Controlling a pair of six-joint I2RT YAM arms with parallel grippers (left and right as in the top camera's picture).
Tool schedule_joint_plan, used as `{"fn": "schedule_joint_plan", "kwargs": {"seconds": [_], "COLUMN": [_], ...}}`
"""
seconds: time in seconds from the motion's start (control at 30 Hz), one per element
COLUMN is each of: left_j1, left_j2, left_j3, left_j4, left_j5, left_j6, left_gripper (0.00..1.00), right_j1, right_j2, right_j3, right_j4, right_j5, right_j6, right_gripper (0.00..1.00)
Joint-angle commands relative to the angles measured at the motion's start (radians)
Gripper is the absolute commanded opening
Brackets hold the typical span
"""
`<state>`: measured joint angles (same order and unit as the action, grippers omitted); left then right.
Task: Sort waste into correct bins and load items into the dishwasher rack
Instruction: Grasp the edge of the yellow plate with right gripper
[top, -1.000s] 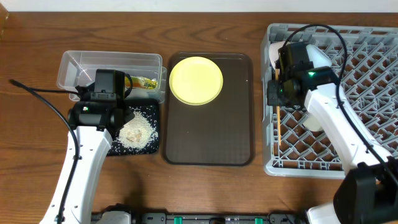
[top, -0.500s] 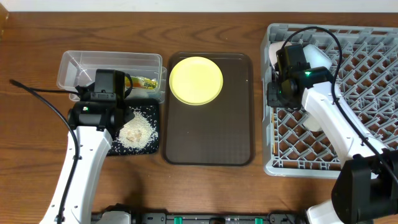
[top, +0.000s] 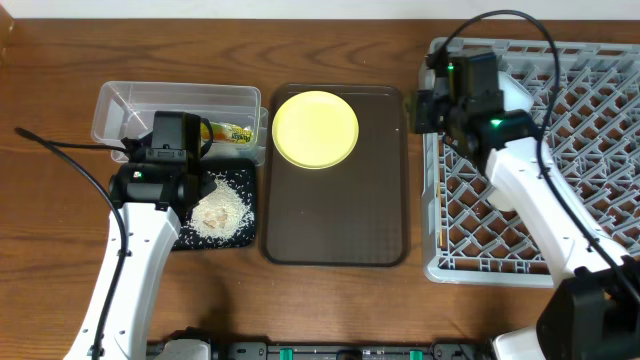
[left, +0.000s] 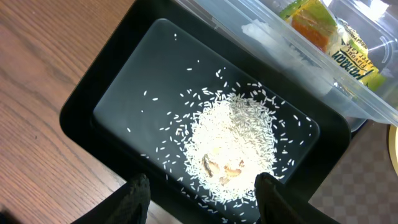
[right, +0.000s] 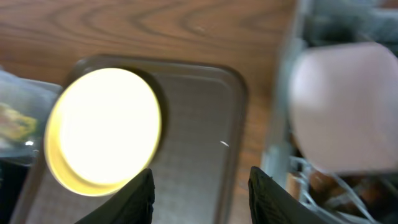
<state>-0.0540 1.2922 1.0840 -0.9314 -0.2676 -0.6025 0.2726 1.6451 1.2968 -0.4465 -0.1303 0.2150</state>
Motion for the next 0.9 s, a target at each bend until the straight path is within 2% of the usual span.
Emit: {"fn": "schedule_joint_plan", "kwargs": {"seconds": [0.0, 0.23, 0.43, 0.57, 0.73, 0.87], "left_j1": [0.005, 0.005, 0.005, 0.005, 0.005, 0.005], "left_j2": [-0.005, -0.005, -0.005, -0.005, -0.005, -0.005], "left_j3": [0.0, 0.0, 0.0, 0.0, 0.0, 0.0], "left_j4": [-0.001, -0.002, -0.002, -0.002, -0.002, -0.002], "left_j5": [-0.002, -0.002, -0.002, -0.002, -0.002, -0.002], "left_j6": [-0.005, -0.005, -0.005, -0.005, -0.005, -0.005], "left_gripper": [0.57, 0.57, 0.57, 0.57, 0.57, 0.57], "right_j1": [0.06, 0.148, 0.193, 0.209, 0.214, 0.197], "right_j2": [0.057, 0.226, 0.37, 0.436, 0.446, 0.413], "right_j3": [0.012, 0.012, 0.012, 0.012, 0.012, 0.012], "right_j4": [0.04, 0.144, 0.219, 0.248, 0.196, 0.178], "right_j5": [-0.039, -0.026, 0.101, 0.107, 0.127, 0.13], "right_j6": [-0.014, 0.006, 0.151, 0.197, 0.197, 0.196], "right_gripper": [0.47, 0.47, 0.45, 0.43, 0.17, 0.05]}}
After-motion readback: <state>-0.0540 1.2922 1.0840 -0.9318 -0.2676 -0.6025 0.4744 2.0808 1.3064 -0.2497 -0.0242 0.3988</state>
